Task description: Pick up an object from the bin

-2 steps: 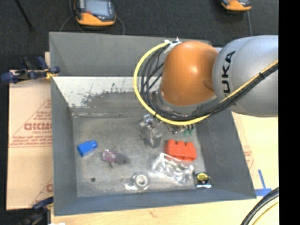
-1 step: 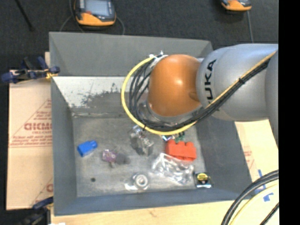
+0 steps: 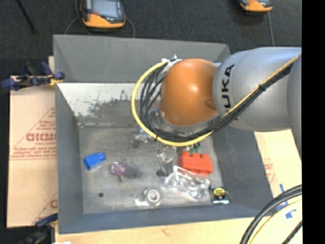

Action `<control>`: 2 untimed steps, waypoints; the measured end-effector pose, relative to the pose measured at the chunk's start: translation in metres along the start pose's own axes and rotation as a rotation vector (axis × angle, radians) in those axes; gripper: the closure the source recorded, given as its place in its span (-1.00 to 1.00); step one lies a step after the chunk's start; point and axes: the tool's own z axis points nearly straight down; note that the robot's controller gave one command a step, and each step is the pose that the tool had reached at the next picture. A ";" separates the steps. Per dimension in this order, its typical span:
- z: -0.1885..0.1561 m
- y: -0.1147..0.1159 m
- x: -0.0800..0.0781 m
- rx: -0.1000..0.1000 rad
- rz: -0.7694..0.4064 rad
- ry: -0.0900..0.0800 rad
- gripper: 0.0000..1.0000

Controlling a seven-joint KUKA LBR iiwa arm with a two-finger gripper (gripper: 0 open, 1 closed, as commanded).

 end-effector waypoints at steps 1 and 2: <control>0.094 0.047 -0.013 -0.004 -0.013 0.005 -1.00; 0.090 0.044 -0.014 -0.001 -0.008 -0.001 1.00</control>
Offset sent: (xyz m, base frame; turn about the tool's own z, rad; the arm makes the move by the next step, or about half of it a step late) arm -0.0121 0.0446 -0.0900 -0.0089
